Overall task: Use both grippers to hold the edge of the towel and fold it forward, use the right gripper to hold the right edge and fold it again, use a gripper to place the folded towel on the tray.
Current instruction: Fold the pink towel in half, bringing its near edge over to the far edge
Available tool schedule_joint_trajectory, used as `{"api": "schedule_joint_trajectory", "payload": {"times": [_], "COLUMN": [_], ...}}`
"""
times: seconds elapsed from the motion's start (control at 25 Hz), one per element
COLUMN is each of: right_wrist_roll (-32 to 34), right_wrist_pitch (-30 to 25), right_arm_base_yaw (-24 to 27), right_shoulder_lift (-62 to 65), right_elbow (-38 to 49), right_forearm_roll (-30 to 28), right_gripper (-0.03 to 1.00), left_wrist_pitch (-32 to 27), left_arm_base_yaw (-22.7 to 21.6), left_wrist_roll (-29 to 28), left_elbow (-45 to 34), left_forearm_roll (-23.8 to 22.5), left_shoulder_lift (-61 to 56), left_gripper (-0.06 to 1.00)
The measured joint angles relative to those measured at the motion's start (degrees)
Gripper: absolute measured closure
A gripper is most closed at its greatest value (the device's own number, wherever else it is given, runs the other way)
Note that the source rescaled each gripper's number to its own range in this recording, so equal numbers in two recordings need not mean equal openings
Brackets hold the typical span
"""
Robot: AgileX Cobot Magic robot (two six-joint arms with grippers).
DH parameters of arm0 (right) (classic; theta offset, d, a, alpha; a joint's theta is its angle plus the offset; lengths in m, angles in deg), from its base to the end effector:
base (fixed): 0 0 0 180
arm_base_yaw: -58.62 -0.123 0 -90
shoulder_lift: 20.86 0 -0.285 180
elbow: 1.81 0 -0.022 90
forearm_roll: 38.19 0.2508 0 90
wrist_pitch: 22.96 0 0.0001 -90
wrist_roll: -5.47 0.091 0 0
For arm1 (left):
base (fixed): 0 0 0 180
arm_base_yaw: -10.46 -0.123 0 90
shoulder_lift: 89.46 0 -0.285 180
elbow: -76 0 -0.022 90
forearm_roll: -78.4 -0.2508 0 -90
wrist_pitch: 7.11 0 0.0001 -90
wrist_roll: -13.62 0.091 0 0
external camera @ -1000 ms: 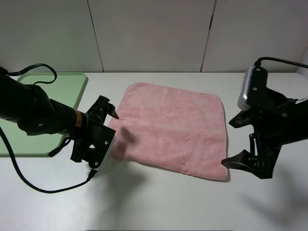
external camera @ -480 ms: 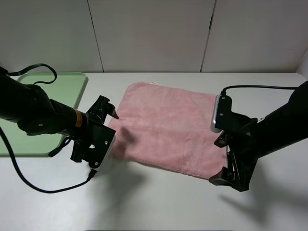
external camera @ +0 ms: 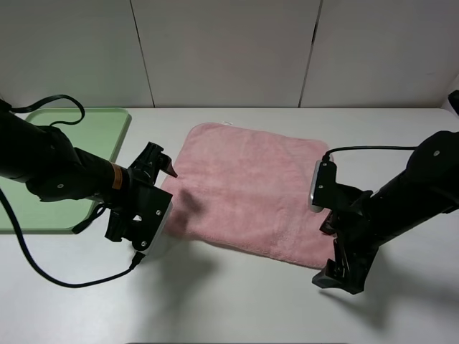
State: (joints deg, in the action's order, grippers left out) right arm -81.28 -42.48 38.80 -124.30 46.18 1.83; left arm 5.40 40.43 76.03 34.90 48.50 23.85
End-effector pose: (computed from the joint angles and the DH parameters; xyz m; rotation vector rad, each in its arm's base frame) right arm 0.2060 0.0951 0.1040 -1.6308 2.3433 0.2181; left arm 0.2504 -0.1557 0.0952 2.2264 1.1904 0.3095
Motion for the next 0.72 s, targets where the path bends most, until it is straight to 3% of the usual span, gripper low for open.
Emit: {"api": "schedule_joint_trajectory", "payload": {"times": [0.72], "right_wrist_roll": [0.0], "right_wrist_pitch": [0.9], "right_arm_base_yaw": [0.0], "right_shoulder_lift": [-3.3], "right_elbow": [0.0], "right_forearm_roll": [0.5], "right_gripper": [-0.03], "left_wrist_pitch": [1.7], "left_arm_base_yaw": [0.0], "left_wrist_roll": [0.0], "left_elbow": [-1.2], "left_forearm_roll": [0.3], "left_shoulder_lift": [0.0], "left_gripper": [-0.03]}}
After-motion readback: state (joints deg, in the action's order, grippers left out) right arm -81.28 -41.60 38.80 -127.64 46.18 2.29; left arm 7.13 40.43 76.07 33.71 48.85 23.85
